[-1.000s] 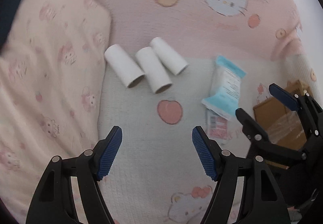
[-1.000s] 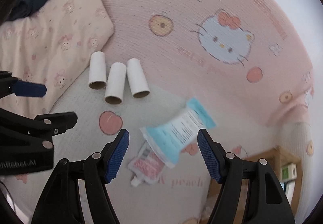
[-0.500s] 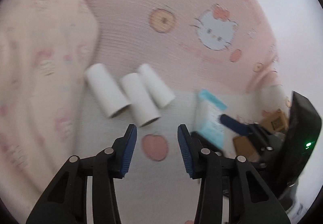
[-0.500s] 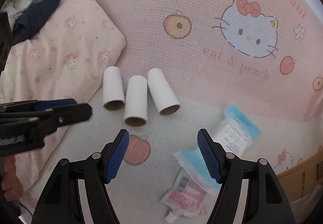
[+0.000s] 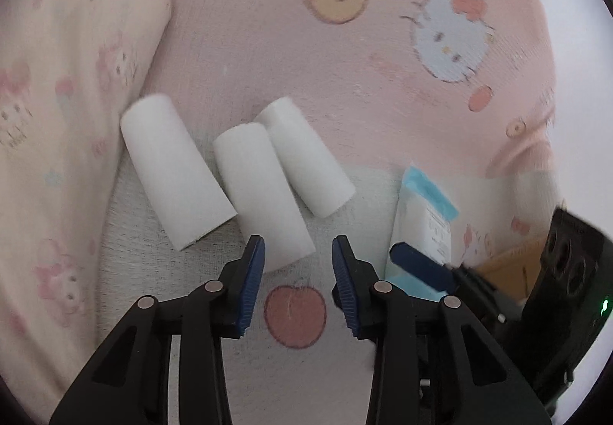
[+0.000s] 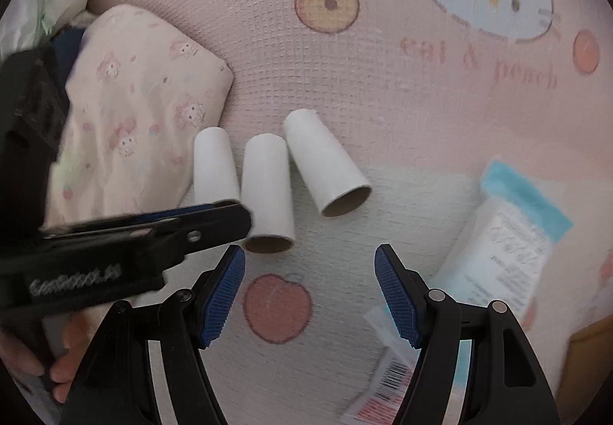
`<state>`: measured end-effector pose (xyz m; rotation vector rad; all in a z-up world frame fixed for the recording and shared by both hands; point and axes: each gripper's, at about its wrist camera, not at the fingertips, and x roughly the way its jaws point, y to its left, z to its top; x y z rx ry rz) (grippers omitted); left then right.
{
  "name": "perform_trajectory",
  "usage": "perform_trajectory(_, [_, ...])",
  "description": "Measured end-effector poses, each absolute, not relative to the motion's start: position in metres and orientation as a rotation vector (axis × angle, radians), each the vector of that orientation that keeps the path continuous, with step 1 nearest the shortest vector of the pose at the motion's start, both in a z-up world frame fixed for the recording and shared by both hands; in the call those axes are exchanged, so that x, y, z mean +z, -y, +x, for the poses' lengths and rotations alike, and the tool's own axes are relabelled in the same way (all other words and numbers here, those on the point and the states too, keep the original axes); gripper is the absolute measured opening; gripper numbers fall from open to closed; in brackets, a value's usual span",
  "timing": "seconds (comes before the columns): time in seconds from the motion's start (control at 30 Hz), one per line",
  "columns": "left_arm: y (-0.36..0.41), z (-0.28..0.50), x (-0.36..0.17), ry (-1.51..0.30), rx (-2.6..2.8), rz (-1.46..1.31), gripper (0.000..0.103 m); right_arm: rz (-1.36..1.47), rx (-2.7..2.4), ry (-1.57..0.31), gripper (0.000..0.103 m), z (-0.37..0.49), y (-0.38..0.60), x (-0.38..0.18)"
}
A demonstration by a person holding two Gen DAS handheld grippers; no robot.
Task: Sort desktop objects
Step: 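Close the right gripper around one white cardboard tube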
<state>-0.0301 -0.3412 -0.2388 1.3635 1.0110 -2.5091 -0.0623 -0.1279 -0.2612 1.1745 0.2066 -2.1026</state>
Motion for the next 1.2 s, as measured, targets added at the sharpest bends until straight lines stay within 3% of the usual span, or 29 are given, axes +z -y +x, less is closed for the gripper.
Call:
perform_trajectory(0.1, [0.347,-0.035,-0.25,-1.058,-2.45,1.383,0.028,1.182,-2.084,-0.215,0.068,-0.067,0.137,-0.27])
perform_trajectory(0.33, [0.357,-0.036,-0.257,-1.169,-2.403,1.388,0.027,1.151,-2.032,-0.349,0.066,-0.063,0.166,-0.284])
perform_trajectory(0.47, [0.361,-0.038,-0.257,-1.198,-2.386,1.392,0.029,1.176,-2.007,-0.334,0.048,-0.067,0.175,-0.292])
perform_trajectory(0.63, [0.367,-0.035,-0.263,-1.297,-2.361,1.379,0.029,1.203,-1.975,-0.276,0.04,-0.072,0.179,-0.296])
perform_trajectory(1.2, [0.314,0.004,-0.249,-1.009,-2.487,1.436,0.029,1.353,-1.941,-0.174,0.04,-0.034,0.163,-0.296])
